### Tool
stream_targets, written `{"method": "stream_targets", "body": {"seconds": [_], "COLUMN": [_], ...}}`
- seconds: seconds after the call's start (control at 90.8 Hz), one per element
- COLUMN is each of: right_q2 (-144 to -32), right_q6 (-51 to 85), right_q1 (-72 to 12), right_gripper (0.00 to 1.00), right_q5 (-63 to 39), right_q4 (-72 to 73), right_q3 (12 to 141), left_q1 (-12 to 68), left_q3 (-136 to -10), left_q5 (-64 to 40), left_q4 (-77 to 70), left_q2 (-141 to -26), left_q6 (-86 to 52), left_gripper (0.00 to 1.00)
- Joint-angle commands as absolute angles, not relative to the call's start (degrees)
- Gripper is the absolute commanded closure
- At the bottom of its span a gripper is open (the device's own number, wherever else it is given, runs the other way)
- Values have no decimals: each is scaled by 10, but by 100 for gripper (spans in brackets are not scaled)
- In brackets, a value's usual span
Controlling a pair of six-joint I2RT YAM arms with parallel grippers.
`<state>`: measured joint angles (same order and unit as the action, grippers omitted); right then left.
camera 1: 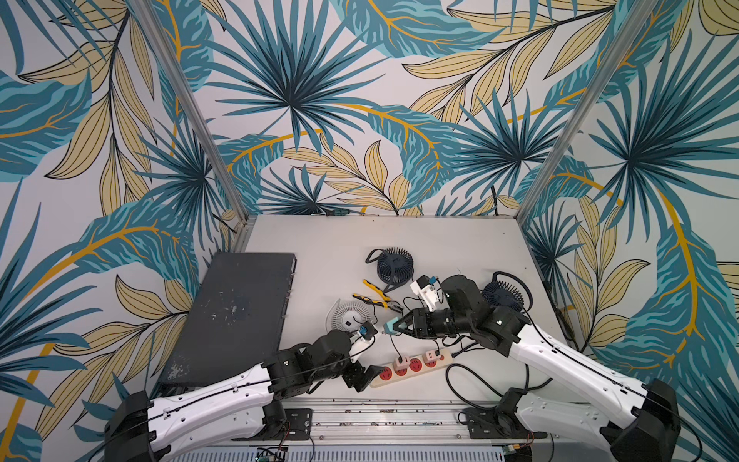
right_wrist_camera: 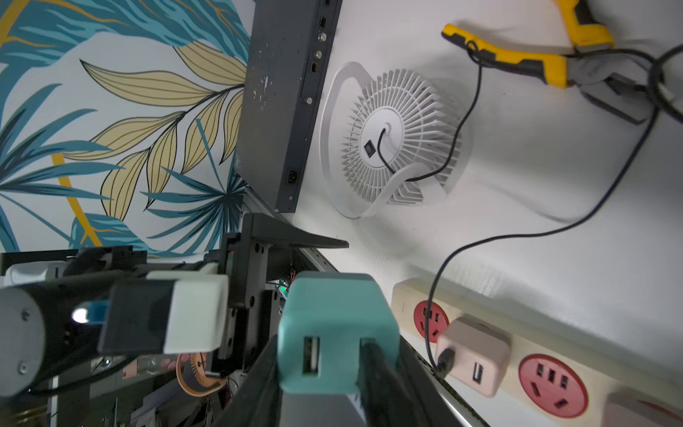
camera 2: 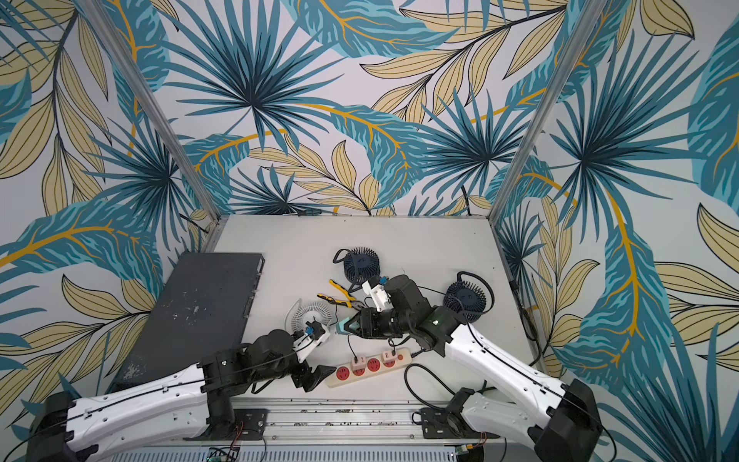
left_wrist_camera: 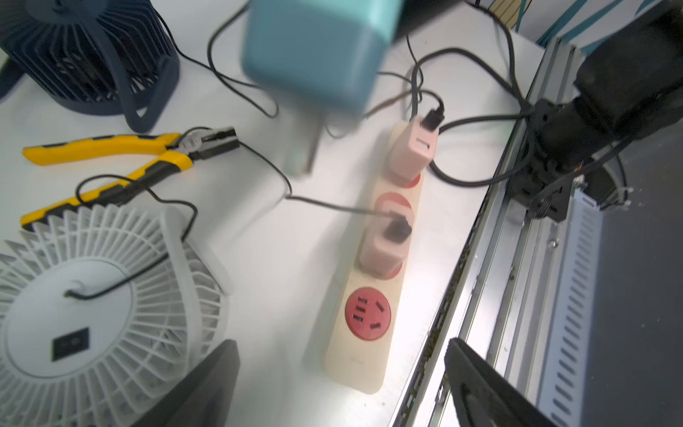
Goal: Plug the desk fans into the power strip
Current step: Move the socket to the center of the board.
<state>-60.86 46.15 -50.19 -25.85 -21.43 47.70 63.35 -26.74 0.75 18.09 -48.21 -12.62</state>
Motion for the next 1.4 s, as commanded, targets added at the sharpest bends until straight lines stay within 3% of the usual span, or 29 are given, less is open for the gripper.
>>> {"method": "stream_targets", "body": {"seconds": [0.0,0.419,0.727,0.848,0.97,1.036,1.201,1.388], "right_q2": [-587,-557,-553,-550,-547,-546,-547,-567], "right_q6": [493,497,500,499,498,497,483,456], "right_q1": [-504,-503,-503,-502,-501,-500,-501,-500], "right_gripper": [95,92,91,91,90,90,90,90], "right_q5": [-202,-142,-135,-129,-123,-121,-100,-67], "right_q4": [-187,-194,-176,-178,-182,-191,-217,-251], "right_q3": [444,441,435,433,433,436,444,461], "left_q1": [671,683,683,683,682,680,637,618], "left_q3": [-257,-234,-244,-257,-266,-274,-303,-339], "left_q5": [117,49,21,34,66,89,66,25], "left_q4": [192,29,-4,-5,-17,-23,-56,-83], "left_q2": [-479,-611,-716,-761,-793,-803,-834,-873], "left_q6": [-157,-72,-59,-55,-64,-63,-67,-68], "left_gripper": [8,1,3,14,44,52,57,54]}}
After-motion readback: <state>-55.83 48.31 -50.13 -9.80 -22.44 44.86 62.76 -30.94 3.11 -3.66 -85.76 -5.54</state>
